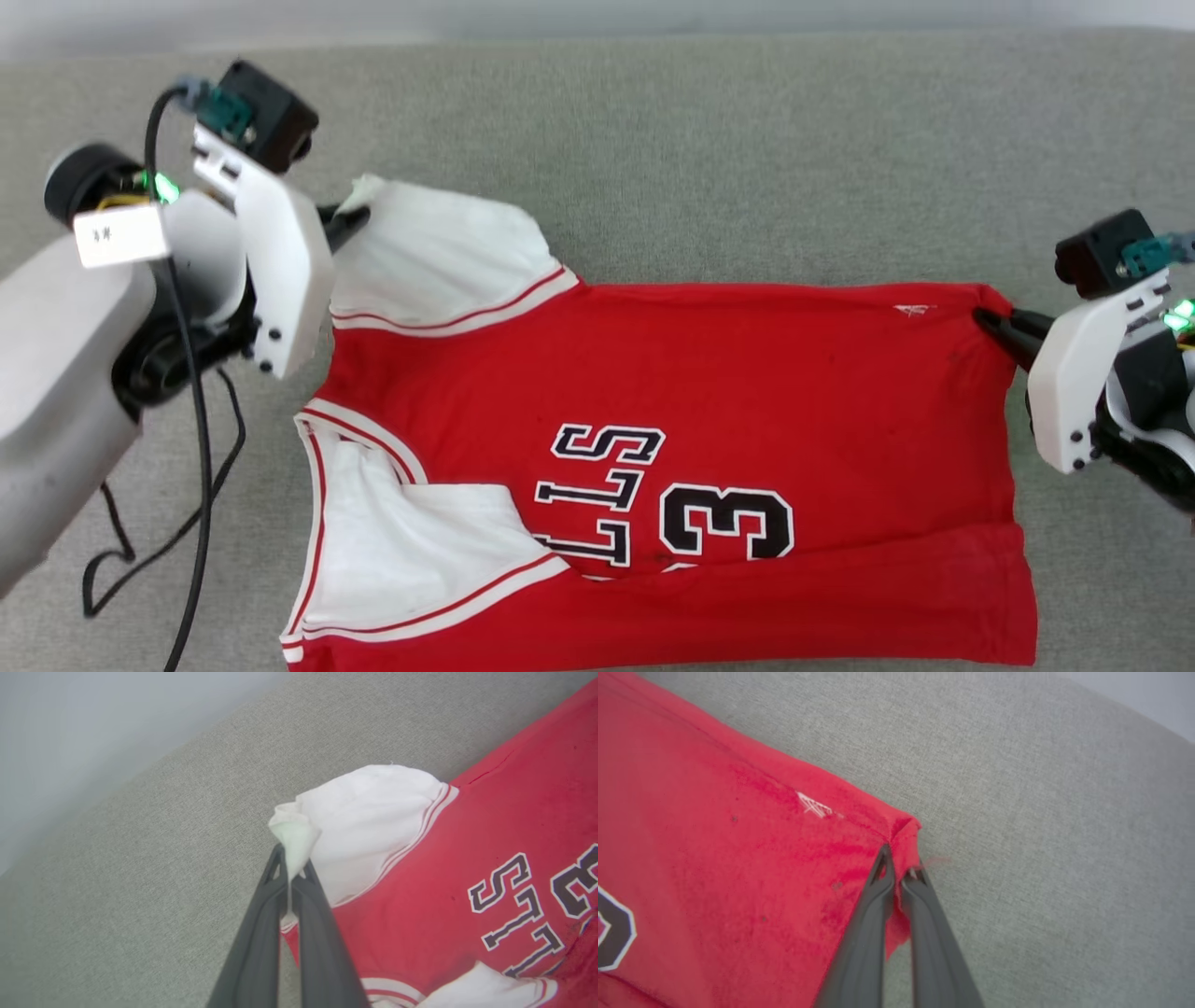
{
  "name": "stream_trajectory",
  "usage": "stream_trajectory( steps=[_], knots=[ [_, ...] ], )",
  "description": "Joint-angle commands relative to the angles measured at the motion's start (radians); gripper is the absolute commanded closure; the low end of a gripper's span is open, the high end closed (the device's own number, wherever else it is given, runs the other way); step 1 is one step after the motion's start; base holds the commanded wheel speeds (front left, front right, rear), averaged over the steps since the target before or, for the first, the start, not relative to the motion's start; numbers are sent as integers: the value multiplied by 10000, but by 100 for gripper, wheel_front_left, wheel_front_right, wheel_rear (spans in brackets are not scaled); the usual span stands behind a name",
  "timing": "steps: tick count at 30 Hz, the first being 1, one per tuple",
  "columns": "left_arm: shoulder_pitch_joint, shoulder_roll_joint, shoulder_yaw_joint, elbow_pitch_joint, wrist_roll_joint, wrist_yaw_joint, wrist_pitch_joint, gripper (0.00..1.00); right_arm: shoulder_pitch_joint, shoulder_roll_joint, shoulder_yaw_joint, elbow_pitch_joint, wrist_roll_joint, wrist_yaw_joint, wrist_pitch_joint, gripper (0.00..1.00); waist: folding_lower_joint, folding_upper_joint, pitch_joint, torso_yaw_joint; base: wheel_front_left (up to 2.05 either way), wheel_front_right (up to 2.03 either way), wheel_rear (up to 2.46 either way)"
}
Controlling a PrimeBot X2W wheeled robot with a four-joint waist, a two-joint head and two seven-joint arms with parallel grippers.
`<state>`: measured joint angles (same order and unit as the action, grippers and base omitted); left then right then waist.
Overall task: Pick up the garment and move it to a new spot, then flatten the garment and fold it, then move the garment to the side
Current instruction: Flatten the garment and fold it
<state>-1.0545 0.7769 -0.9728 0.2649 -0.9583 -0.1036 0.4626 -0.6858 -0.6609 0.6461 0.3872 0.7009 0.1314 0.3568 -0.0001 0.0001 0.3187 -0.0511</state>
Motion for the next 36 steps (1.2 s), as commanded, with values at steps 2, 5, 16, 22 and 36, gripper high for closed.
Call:
stream_trajectory(
  steps=[2, 5, 16, 22, 36],
  knots=[
    [621, 369, 2, -480, -114, 246, -220, 100, 539, -170, -247, -318, -26, -16, -222, 100, 1, -1, -601, 26, 0, 0, 0],
    [1228, 750, -13, -1038, -207, 509, -435, 100, 1080, -245, -473, -670, -39, -16, -245, 100, 1, -1, -913, 65, 0, 0, 0],
    [3468, 1679, -264, -2650, -675, 1617, -1129, 100, 3371, -239, -1539, -1739, 33, -16, -13, 100, 1, -1, -1626, 280, 0, 0, 0],
    [4822, 2006, -486, -3227, -1048, 2205, -1618, 100, 4729, -9, -2087, -2260, -69, -16, 149, 100, 1, -1, -1875, 355, 0, 0, 0],
    [6419, 1449, -855, -2478, -1861, 2426, -2310, 100, 6372, 433, -2784, -2557, -414, -16, 910, 100, 1, -1, -1622, 469, 0, 0, 0]
  ],
)
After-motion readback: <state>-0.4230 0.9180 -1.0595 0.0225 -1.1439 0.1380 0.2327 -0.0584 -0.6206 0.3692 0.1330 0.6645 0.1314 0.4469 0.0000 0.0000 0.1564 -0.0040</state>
